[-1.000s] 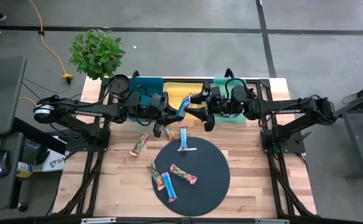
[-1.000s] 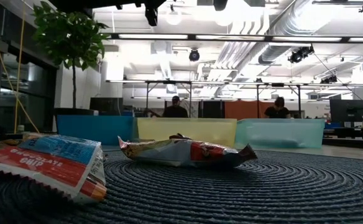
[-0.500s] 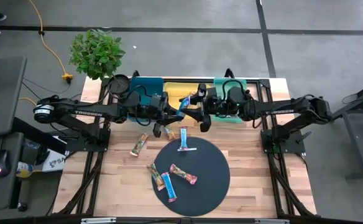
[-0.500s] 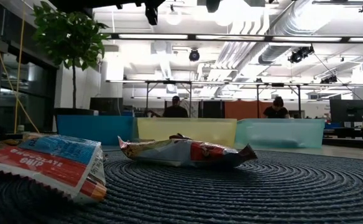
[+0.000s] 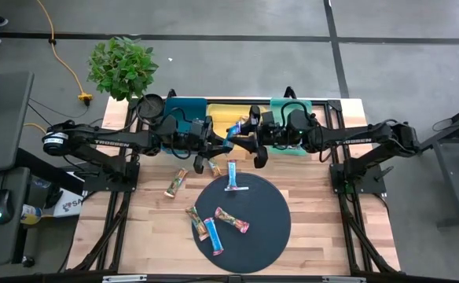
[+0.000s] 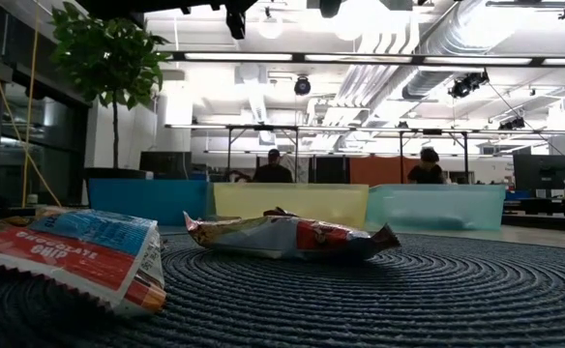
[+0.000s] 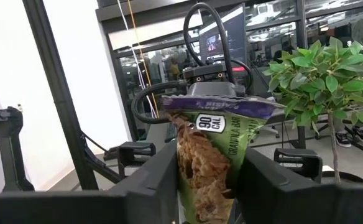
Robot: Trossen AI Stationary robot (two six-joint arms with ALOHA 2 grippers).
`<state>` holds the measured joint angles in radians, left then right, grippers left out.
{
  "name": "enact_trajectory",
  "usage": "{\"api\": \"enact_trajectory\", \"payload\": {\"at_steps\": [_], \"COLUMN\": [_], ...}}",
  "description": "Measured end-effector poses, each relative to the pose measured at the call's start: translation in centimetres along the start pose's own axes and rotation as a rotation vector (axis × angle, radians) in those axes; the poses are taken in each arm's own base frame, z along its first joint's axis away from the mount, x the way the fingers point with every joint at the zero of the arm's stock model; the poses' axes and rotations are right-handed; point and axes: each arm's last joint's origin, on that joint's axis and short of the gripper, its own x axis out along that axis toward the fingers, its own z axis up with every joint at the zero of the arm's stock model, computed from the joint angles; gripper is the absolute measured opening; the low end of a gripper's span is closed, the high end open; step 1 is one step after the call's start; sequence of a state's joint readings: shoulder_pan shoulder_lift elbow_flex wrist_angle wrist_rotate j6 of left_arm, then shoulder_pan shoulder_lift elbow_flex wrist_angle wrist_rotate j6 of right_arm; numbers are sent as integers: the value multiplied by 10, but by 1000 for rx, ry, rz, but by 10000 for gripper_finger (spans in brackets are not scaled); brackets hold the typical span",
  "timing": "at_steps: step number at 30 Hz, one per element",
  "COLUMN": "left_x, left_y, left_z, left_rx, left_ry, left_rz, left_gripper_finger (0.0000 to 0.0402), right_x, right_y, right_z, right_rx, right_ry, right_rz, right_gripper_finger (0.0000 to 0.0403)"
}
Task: Pick and place Granola Bars by type
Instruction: Put the violet granola bar into the green bin
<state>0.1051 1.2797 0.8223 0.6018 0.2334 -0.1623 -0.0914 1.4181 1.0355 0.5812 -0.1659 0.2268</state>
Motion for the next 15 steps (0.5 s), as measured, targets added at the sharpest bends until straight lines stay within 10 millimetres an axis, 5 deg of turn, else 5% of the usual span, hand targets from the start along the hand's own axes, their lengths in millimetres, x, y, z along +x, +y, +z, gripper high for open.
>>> {"api": "enact_trajectory", "payload": {"at_steps": [15], "left_x": [0], "left_y": [0], "left_z": [-1], "left_rx": [-3], "left_ry": [13], "left_rz": [4], "left_gripper_finger": [75], "right_x": [0], "right_y": [0], "right_z": [0], "right_rx": [-12], "right_ry": [-6], "right_rz": [3], "right_gripper_finger": [67]}}
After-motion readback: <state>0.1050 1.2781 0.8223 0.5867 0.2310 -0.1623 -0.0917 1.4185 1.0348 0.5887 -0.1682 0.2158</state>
